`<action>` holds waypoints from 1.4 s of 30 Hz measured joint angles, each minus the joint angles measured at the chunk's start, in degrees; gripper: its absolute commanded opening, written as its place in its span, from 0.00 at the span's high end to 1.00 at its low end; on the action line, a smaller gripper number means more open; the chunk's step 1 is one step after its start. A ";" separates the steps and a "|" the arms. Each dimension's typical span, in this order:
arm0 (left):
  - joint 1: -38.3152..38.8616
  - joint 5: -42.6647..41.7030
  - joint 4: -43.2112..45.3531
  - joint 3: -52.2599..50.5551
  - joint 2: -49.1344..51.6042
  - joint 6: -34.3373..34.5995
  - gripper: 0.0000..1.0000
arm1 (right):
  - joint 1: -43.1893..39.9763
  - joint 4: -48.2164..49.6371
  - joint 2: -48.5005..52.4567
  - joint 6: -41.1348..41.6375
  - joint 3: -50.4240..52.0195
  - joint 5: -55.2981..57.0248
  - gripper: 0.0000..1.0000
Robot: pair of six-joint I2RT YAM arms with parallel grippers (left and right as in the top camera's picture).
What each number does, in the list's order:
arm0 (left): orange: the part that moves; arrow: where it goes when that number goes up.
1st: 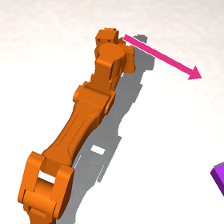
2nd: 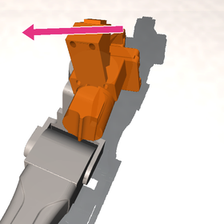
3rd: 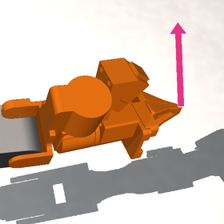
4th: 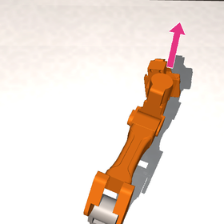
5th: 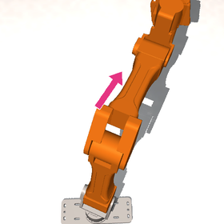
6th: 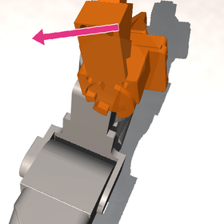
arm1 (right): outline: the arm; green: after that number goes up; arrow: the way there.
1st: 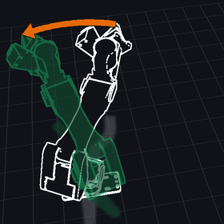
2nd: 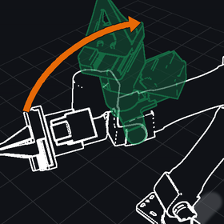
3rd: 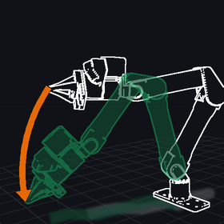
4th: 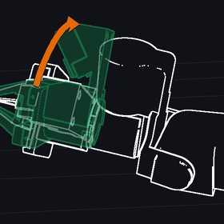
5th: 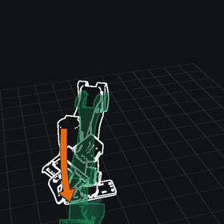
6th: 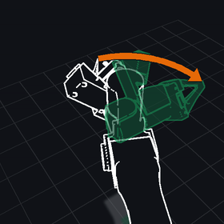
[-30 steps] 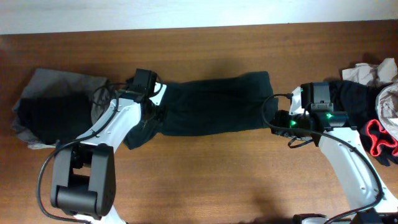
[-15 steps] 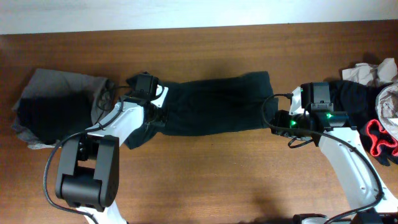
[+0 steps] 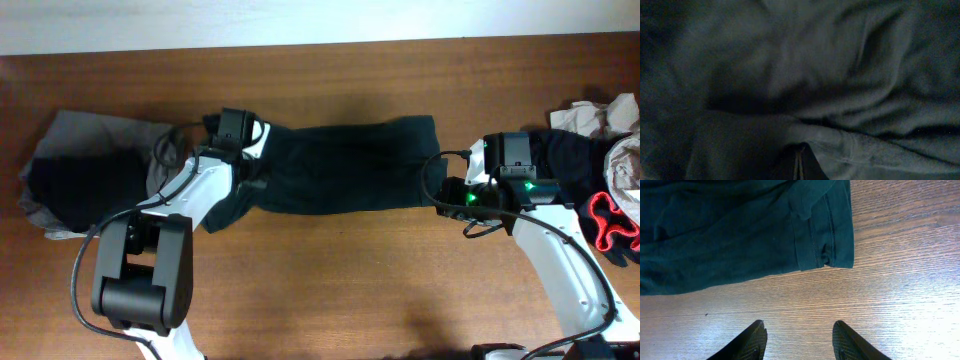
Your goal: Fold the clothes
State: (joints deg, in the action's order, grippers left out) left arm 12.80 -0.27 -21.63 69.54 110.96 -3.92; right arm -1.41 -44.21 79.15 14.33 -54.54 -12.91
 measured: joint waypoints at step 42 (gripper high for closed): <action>-3.78 4.20 -18.62 2.45 1.99 5.29 0.96 | -0.04 20.37 24.41 -0.59 -0.42 -6.01 0.96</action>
State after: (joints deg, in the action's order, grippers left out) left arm 9.02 3.92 -40.25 71.99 112.95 1.37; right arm -1.45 -23.83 103.57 13.74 -54.96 -18.92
